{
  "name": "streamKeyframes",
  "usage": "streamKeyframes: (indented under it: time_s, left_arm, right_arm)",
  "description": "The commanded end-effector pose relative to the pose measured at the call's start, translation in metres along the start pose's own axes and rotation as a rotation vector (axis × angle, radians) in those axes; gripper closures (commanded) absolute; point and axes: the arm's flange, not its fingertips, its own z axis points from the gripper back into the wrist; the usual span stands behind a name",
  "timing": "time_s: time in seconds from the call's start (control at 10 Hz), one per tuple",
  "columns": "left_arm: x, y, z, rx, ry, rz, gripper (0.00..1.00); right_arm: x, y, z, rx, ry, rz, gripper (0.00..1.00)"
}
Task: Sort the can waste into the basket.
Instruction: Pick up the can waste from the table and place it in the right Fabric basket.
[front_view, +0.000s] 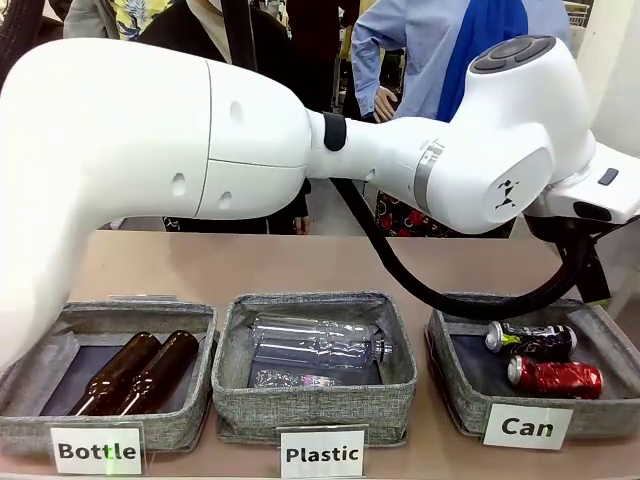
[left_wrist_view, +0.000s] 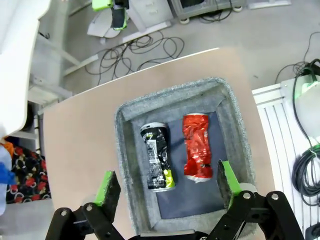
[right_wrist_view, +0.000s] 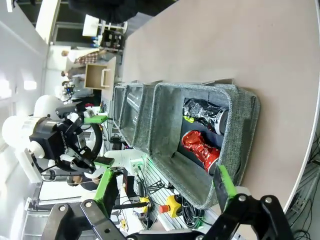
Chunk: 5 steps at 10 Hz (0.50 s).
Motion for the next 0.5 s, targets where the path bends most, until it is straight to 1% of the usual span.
streamKeyframes:
  time_s: [0.0, 0.1, 0.2, 0.3, 0.4]
  left_arm:
    - [-0.024, 0.001, 0.031, -0.081, 0.055, 0.062, 0.0]
    - [-0.046, 0.003, 0.054, -0.109, 0.076, 0.107, 0.0]
    - [-0.072, 0.004, 0.083, -0.156, 0.065, 0.155, 0.0]
    - [-0.105, 0.008, 0.118, -0.143, 0.067, 0.232, 0.0]
    - [-0.134, 0.012, 0.147, -0.199, 0.041, 0.288, 0.0]
  right_arm:
    - [0.013, 0.004, -0.013, 0.027, 0.02, 0.031, 0.0]
    - [0.021, 0.008, -0.025, 0.063, 0.046, 0.071, 0.0]
    - [0.032, 0.014, -0.042, 0.111, 0.098, 0.093, 0.0]
    - [0.048, 0.024, -0.068, 0.103, 0.093, 0.094, 0.0]
    - [0.059, 0.039, -0.095, 0.122, 0.148, 0.11, 0.0]
